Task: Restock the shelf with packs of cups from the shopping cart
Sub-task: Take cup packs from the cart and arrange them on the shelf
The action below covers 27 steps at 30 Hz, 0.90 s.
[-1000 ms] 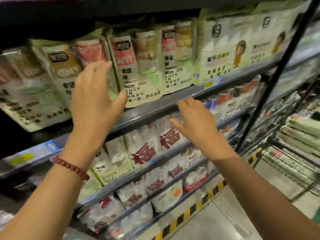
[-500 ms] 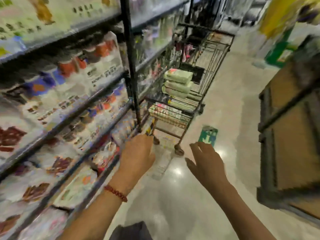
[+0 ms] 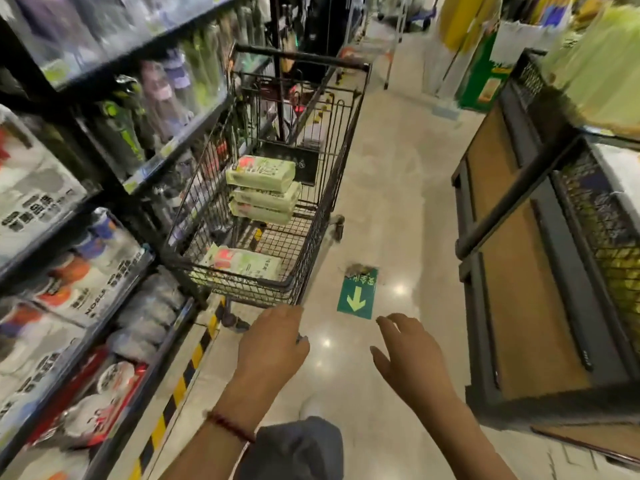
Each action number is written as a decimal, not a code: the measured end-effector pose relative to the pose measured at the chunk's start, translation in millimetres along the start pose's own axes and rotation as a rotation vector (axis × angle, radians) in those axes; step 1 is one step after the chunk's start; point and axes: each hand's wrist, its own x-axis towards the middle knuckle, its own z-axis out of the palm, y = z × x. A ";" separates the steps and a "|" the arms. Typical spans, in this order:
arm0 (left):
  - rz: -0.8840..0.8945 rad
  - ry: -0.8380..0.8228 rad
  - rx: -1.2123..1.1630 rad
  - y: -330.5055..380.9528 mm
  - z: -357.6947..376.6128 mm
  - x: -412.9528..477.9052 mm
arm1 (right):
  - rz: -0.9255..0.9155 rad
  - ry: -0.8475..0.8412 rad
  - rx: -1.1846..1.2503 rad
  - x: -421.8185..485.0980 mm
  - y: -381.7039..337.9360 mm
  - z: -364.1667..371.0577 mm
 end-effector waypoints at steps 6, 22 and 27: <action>-0.133 0.010 0.012 30.8 -27.0 111.0 | -0.101 0.016 0.042 113.7 51.9 -22.4; -0.774 0.189 -0.143 83.8 -46.4 314.6 | -0.773 -0.032 0.034 445.9 121.8 -94.7; -0.967 0.189 -0.211 62.3 -45.6 342.7 | -0.939 -0.065 0.059 528.5 90.3 -88.5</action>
